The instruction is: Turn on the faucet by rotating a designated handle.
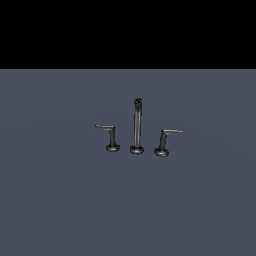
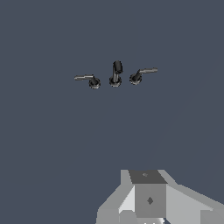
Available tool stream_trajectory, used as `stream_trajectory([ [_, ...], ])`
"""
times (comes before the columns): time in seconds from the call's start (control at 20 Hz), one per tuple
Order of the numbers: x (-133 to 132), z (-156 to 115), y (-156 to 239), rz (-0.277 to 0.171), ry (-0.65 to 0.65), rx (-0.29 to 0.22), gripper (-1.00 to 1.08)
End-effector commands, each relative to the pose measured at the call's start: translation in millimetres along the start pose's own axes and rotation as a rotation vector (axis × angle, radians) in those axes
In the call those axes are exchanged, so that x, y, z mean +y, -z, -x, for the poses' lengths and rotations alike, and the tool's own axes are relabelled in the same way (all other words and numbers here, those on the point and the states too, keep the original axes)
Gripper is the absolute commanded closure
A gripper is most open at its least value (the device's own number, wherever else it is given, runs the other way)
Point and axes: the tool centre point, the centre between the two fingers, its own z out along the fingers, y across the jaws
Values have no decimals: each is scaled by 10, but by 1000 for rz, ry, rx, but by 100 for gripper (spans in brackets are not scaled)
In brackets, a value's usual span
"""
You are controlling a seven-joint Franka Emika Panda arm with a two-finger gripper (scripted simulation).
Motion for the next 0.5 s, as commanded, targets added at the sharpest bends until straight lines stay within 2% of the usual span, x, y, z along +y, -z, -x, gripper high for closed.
stream_trajectory([
  [0.0,-37,-129,-168,0,-69,-1,108],
  [0.45,-93,-634,-782,2,-322,-6,108],
])
